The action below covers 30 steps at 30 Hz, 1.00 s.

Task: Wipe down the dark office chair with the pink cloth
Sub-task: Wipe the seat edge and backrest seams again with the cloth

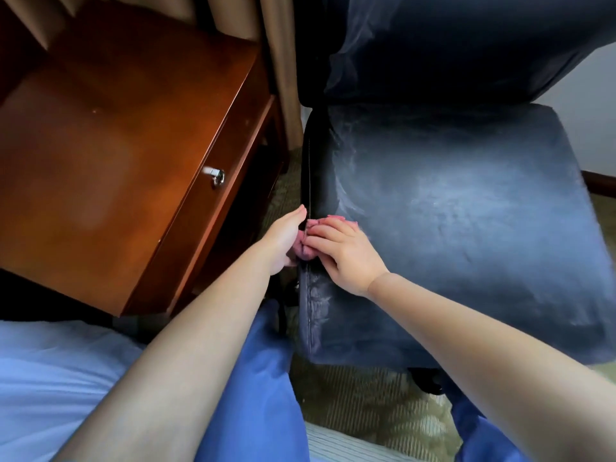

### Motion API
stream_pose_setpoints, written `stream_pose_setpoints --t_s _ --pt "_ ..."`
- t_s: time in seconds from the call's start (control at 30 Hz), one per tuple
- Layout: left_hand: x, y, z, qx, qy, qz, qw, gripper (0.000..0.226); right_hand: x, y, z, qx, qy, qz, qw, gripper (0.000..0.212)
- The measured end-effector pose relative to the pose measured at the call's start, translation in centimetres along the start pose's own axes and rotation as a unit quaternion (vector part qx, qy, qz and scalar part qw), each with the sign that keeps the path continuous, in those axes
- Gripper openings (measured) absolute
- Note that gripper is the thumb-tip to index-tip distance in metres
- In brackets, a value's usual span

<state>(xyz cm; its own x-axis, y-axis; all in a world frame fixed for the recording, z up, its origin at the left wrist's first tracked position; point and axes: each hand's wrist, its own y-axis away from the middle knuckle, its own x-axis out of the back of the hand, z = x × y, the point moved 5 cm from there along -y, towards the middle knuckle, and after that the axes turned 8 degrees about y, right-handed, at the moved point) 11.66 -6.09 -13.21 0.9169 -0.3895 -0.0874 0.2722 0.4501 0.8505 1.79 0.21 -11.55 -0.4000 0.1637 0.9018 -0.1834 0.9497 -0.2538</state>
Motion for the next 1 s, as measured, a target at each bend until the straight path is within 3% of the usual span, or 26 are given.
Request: stream_pose_setpoints --t_s 0.1,0.17,0.27,0.33,0.43,0.6,0.77,0.83,0.93,1.0 --pt "0.4 1.0 -1.1 -0.023 0.011 0.012 1.000 0.042 -0.1 0.9 -1.6 0.008 0.000 0.005 1.000 0.017" --pt "0.5 1.5 -2.2 -0.042 0.026 0.014 0.999 0.034 -0.6 2.4 -3.5 0.065 -0.009 -0.025 0.998 0.013" --pt "0.6 2.0 -4.1 -0.051 0.006 0.014 0.999 0.050 -1.3 4.9 -4.9 0.164 -0.006 -0.071 0.984 0.014" --pt "0.5 2.3 -5.2 -0.050 0.007 0.003 0.999 0.045 -1.2 4.3 -4.1 0.140 0.019 -0.067 0.988 0.017" --pt "-0.2 2.8 -5.8 -0.048 0.018 -0.020 0.998 0.046 -0.6 3.7 -4.0 0.021 0.013 -0.042 0.999 0.016" --pt "-0.5 2.7 -5.8 -0.050 0.069 -0.027 0.996 0.055 0.3 7.9 -5.7 0.162 0.005 -0.109 0.981 0.018" --pt "-0.3 2.1 -6.0 -0.055 0.054 -0.031 0.997 0.056 0.0 2.9 -3.1 0.001 0.009 -0.052 0.999 0.021" --pt "-0.4 2.1 -6.0 -0.056 0.041 -0.042 0.997 0.057 0.4 5.3 -4.4 0.037 -0.014 -0.042 0.998 0.017" --pt "-0.4 2.2 -6.2 -0.066 0.022 -0.043 0.997 0.059 1.6 10.3 -7.1 0.154 -0.021 -0.102 0.983 0.014" --pt "-0.3 2.4 -6.4 -0.069 0.025 -0.032 0.997 0.058 1.4 10.0 -6.5 0.177 0.006 -0.129 0.976 0.016"
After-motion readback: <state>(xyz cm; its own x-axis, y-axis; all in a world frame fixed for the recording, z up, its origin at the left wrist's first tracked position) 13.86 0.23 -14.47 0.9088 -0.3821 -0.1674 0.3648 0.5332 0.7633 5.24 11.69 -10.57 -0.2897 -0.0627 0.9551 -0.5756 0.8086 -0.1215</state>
